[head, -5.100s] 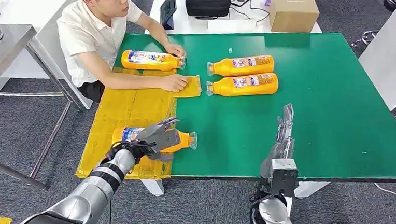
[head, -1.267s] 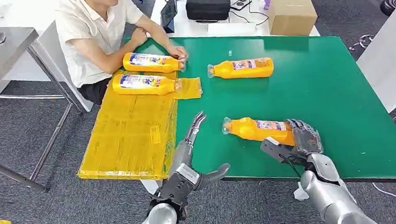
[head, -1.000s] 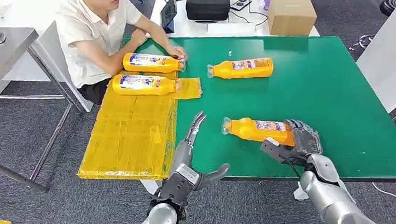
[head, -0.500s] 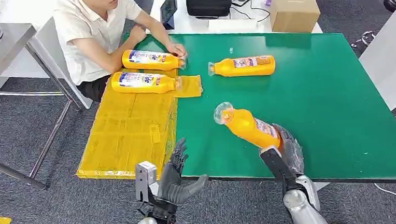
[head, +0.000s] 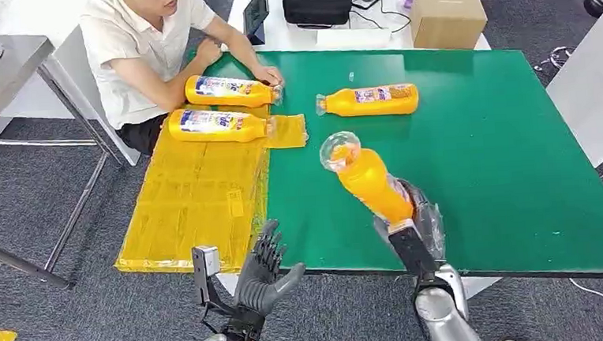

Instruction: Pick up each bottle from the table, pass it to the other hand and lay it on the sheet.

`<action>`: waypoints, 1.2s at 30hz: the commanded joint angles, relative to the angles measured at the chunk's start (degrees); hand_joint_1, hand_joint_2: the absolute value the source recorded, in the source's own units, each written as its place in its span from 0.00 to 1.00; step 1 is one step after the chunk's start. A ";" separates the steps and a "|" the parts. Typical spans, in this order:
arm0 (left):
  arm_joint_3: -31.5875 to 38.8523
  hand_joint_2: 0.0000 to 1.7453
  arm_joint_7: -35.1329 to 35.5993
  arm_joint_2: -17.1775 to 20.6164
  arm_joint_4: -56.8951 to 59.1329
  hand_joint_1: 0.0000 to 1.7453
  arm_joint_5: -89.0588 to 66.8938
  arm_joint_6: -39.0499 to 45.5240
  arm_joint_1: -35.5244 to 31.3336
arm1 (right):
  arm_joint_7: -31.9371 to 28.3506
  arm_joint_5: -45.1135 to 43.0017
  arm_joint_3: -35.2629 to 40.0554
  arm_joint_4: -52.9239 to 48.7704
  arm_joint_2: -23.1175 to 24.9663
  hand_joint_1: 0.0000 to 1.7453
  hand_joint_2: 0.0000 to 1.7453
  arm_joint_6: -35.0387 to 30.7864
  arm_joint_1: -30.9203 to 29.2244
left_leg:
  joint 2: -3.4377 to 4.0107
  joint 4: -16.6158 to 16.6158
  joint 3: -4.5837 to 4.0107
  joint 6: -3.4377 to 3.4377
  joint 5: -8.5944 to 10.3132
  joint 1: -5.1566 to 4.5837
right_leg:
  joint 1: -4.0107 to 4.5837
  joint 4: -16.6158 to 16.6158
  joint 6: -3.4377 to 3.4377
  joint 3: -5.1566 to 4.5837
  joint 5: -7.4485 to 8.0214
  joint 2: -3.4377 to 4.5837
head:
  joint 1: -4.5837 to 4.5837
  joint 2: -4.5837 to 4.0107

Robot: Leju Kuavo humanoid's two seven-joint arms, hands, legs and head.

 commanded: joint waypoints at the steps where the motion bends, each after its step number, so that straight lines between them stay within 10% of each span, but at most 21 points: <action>1: -1.97 1.00 -3.86 0.04 0.25 0.00 -4.61 0.52 -4.72 | 3.18 -0.34 16.27 7.14 2.24 1.00 1.00 5.74 -3.74 | 0.05 -0.01 0.07 -0.09 -0.03 0.06 | 0.06 0.02 -0.11 0.03 -0.02 0.08 | 0.00 0.00; 27: 2.46 1.00 -3.40 -1.36 1.01 0.01 0.22 4.08 -7.61 | 4.04 3.16 25.42 9.61 0.17 1.00 1.00 8.90 -5.45 | -0.02 0.00 0.12 -0.11 -0.05 0.09 | 0.10 -0.02 -0.12 0.15 -0.06 0.00 | 0.00 0.00; 28: 2.51 1.00 -3.37 -1.27 1.10 0.71 0.22 4.03 -7.78 | 4.01 3.18 25.67 9.70 0.14 1.00 1.00 9.04 -5.38 | -0.01 -0.02 0.08 -0.10 -0.02 0.07 | 0.08 -0.02 -0.10 0.10 -0.04 0.00 | 0.00 0.00; 31: 2.18 1.00 -4.63 -1.00 1.17 1.00 -1.19 3.79 -8.00 | 3.91 3.32 26.42 10.45 -0.17 0.99 1.00 9.11 -5.38 | -0.07 -0.04 0.00 -0.09 0.03 0.06 | 0.06 -0.04 -0.08 0.03 -0.02 -0.07 | 0.00 0.00; 34: 2.48 1.00 -6.97 -1.28 0.99 1.00 -3.52 6.31 -7.97 | 4.17 2.32 26.20 9.48 -0.22 0.68 1.00 9.44 -4.69 | -0.09 -0.06 0.13 -0.12 -0.01 0.08 | 0.08 -0.06 -0.13 0.15 -0.06 -0.08 | 0.00 0.00; 35: 2.71 1.00 -7.11 -1.37 0.82 1.00 -3.56 6.60 -7.90 | 4.40 2.08 26.13 9.21 -0.21 0.13 1.00 9.63 -4.51 | -0.12 -0.03 0.01 -0.10 0.01 0.07 | 0.07 -0.03 -0.09 0.05 -0.05 -0.11 | 0.00 0.00; 36: 2.86 1.00 -7.08 -1.34 0.51 1.00 -3.61 6.70 -7.88 | 4.54 2.00 26.22 8.87 -0.23 0.13 1.00 9.75 -4.37 | -0.13 -0.05 0.10 -0.13 -0.01 0.09 | 0.09 -0.04 -0.13 0.14 -0.08 -0.11 | 0.00 0.00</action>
